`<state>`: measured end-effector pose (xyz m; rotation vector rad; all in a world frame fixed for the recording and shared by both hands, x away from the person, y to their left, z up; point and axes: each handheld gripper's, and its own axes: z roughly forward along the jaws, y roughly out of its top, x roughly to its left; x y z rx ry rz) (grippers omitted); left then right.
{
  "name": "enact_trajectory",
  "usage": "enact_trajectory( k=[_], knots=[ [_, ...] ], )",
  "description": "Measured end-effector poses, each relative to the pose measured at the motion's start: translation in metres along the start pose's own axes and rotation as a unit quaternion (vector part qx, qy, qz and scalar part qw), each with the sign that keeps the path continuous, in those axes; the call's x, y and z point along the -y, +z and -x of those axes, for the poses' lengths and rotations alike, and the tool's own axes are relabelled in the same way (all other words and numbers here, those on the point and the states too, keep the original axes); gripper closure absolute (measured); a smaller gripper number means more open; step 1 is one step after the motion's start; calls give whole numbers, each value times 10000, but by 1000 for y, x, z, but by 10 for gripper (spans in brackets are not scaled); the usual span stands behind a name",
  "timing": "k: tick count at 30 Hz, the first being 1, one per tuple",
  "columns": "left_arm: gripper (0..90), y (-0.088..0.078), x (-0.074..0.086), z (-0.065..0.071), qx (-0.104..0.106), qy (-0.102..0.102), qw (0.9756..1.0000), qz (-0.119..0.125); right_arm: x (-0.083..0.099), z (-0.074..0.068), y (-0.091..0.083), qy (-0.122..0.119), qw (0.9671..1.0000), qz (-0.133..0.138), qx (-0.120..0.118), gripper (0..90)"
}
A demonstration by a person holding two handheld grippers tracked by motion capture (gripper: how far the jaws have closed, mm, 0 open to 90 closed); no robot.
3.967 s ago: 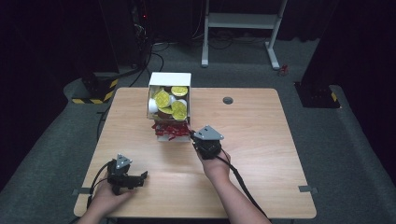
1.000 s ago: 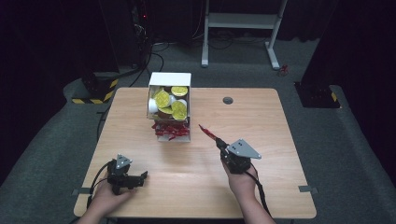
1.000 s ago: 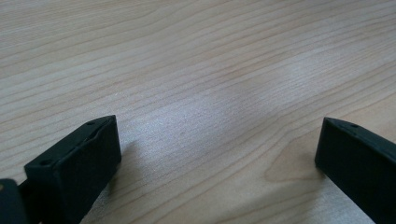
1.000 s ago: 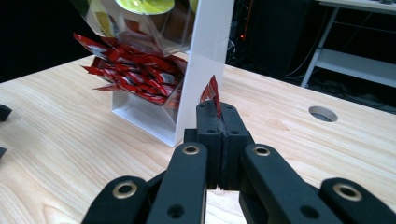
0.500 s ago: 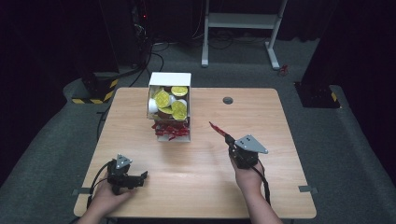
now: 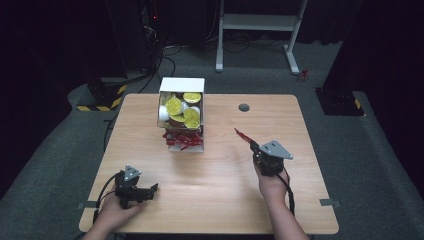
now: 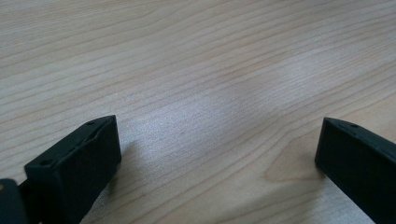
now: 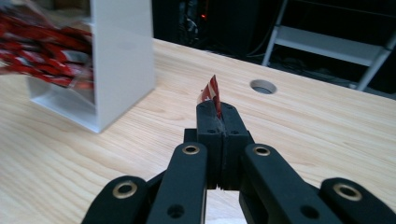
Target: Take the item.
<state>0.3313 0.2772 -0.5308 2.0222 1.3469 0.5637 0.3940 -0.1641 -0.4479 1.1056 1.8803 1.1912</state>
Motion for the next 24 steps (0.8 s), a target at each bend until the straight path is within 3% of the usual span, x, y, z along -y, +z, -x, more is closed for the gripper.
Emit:
enact_trajectory(
  k=[24],
  knots=[
    [6,0,0,0,2,-6,10000,-3,26,41,19,364,9962,-415,673,896]
  ],
)
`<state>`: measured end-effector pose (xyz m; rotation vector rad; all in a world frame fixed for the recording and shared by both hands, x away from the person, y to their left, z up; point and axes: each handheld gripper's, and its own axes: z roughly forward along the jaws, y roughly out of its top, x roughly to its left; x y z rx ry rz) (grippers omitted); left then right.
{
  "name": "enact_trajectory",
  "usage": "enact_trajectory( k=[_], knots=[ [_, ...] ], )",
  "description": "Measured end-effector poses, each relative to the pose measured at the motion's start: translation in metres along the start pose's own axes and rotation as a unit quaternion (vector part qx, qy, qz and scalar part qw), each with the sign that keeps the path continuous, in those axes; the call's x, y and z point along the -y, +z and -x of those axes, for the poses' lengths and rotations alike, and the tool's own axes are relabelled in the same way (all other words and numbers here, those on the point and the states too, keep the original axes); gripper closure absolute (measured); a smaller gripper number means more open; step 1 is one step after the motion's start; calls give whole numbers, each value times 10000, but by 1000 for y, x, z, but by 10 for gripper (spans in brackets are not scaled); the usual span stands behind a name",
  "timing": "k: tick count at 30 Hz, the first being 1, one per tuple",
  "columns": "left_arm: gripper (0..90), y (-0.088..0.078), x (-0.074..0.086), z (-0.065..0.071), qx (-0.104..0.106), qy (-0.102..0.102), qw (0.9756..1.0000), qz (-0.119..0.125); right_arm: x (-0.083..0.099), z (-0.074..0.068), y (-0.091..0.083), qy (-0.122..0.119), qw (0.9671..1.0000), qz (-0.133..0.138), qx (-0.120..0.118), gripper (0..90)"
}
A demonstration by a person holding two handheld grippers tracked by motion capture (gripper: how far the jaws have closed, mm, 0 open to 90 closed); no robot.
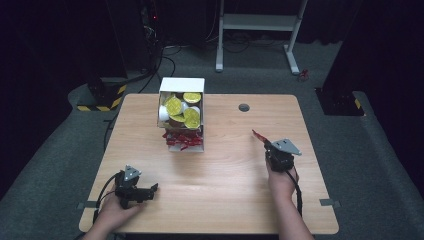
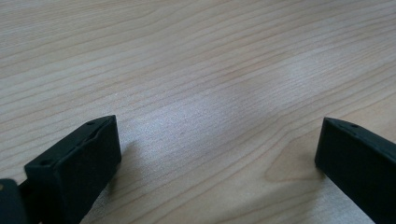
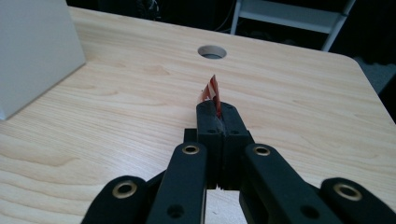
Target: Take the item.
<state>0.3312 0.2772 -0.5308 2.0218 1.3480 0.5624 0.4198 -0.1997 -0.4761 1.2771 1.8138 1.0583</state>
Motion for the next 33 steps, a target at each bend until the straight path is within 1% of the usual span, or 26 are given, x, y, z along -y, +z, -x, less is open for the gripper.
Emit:
enact_trajectory(
  k=[1,2,3,4,7,8,11,12,15,19,22,23,26,28,30,33],
  knots=[
    [6,0,0,0,1,0,10000,0,2,1,1,21,10000,-33,6,896],
    [6,0,0,0,1,1,10000,-1,3,2,2,-17,10000,-17,24,896],
    [6,0,0,0,0,-1,10000,0,4,2,2,29,10000,-40,35,896],
    [6,0,0,0,-3,4,10000,3,5,3,3,3,10000,-48,29,895],
    [6,0,0,0,1,-2,10000,1,8,5,5,56,9999,-127,48,894],
    [6,0,0,0,-2,4,10000,3,10,6,6,32,9999,-147,52,893],
    [6,0,0,0,-1,2,10000,2,13,8,9,71,9996,-273,82,888],
    [6,0,0,0,-1,2,10000,2,13,8,9,71,9996,-273,82,888],
    [6,0,0,0,0,0,10000,1,19,9,16,112,9989,-443,79,885],
    [6,0,0,0,2,0,10000,0,25,7,21,178,9979,-626,45,882],
    [6,0,0,0,5,7,10000,-8,28,5,23,200,9976,-664,30,881],
    [6,0,0,0,8,6,10000,-8,30,4,25,199,9971,-732,20,879],
    [6,0,0,0,10,2,10000,-5,32,2,28,175,9964,-831,10,869],
    [6,0,0,0,10,2,10000,-6,34,1,28,175,9960,-871,29,867],
    [6,0,0,0,11,1,10000,-6,34,-1,29,125,9960,-879,59,863],
    [6,0,0,-1,8,7,10000,-2,34,-1,30,93,9958,-904,49,820]
  ],
)
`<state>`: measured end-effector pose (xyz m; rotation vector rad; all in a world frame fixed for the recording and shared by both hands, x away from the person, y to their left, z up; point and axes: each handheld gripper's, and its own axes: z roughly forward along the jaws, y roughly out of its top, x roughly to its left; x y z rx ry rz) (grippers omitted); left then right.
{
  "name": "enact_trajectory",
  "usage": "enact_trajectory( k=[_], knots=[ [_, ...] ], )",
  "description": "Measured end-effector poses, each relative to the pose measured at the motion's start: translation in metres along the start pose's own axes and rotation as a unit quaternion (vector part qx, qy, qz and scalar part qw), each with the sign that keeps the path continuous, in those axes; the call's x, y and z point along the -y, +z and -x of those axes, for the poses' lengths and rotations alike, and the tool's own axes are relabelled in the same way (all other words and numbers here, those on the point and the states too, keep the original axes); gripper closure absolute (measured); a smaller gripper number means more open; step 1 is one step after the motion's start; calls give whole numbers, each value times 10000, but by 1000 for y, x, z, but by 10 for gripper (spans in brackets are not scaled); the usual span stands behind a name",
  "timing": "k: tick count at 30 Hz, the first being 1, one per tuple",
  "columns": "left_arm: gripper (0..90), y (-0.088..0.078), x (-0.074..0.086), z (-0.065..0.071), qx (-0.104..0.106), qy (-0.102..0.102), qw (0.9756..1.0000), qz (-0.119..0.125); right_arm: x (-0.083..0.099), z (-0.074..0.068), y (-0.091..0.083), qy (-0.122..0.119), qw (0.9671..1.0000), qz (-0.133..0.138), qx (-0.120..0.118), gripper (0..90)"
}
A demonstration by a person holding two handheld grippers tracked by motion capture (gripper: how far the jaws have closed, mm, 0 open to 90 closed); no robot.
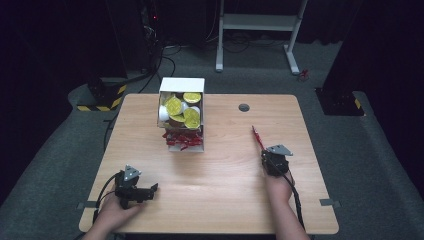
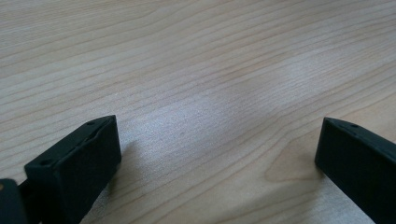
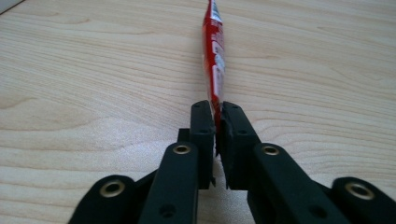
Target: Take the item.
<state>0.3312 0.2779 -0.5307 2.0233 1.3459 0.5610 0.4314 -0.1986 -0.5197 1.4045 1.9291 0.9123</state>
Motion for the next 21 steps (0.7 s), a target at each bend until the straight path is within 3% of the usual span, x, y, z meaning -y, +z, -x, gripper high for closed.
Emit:
enact_trajectory(
  k=[6,21],
  knots=[
    [6,0,0,0,0,-2,10000,1,-2,0,0,121,9998,-22,-132,601],
    [6,0,0,0,1,-3,10000,-6,-11,-6,-14,105,9990,166,-404,437]
  ],
)
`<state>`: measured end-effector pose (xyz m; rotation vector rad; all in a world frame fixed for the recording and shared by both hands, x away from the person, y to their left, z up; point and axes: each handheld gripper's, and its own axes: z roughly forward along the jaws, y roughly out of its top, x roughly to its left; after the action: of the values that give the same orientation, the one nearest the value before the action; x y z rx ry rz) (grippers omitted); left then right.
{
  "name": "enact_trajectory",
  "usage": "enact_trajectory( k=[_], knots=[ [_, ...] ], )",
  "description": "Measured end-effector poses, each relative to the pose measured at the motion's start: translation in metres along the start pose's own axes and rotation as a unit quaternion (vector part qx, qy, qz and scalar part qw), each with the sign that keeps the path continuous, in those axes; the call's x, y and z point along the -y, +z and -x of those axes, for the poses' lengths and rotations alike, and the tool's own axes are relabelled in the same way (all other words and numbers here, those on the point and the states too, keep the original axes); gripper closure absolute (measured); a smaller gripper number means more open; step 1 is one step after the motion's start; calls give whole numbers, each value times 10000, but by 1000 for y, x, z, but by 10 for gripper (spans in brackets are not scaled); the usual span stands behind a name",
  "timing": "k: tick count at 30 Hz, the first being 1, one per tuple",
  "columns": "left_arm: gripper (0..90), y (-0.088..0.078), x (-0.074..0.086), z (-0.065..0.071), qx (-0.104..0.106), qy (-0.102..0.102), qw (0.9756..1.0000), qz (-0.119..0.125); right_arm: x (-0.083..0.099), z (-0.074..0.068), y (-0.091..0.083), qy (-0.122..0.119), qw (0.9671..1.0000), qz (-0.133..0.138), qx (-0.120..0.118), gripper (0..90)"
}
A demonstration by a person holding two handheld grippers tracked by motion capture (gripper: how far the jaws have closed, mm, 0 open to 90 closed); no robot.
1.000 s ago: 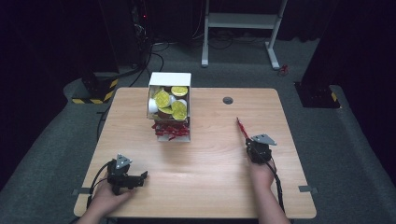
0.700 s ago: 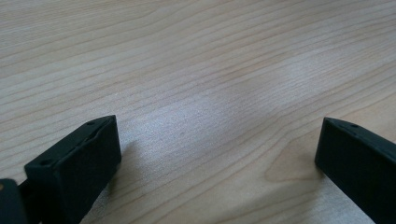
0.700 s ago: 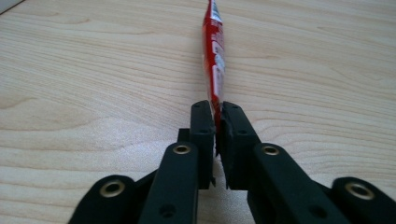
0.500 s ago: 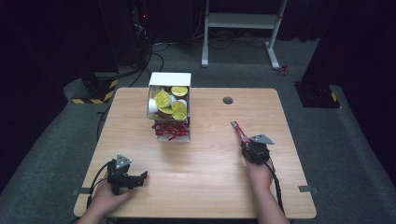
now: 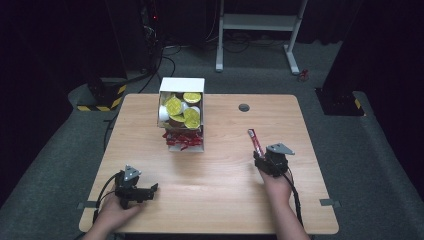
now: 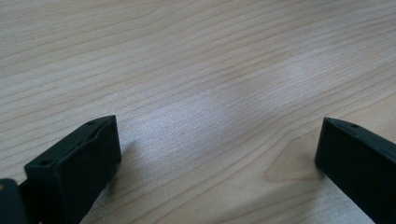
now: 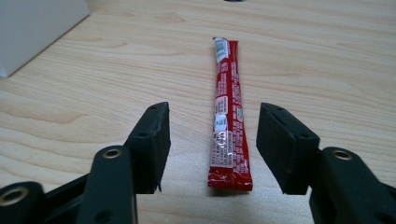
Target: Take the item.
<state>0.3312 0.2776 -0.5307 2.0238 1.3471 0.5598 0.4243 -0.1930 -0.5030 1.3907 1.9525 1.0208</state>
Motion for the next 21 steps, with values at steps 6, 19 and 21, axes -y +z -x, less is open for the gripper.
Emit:
enact_trajectory(
  k=[6,19,21],
  knots=[
    [6,0,0,0,-1,-2,10000,3,-1,-10,-8,-217,9996,140,-73,369],
    [6,0,0,0,2,6,10000,-3,31,-47,-29,-591,9959,-206,-654,249],
    [6,0,0,0,6,-11,10000,2,38,-52,-33,-647,9947,-337,-724,226]
  ],
)
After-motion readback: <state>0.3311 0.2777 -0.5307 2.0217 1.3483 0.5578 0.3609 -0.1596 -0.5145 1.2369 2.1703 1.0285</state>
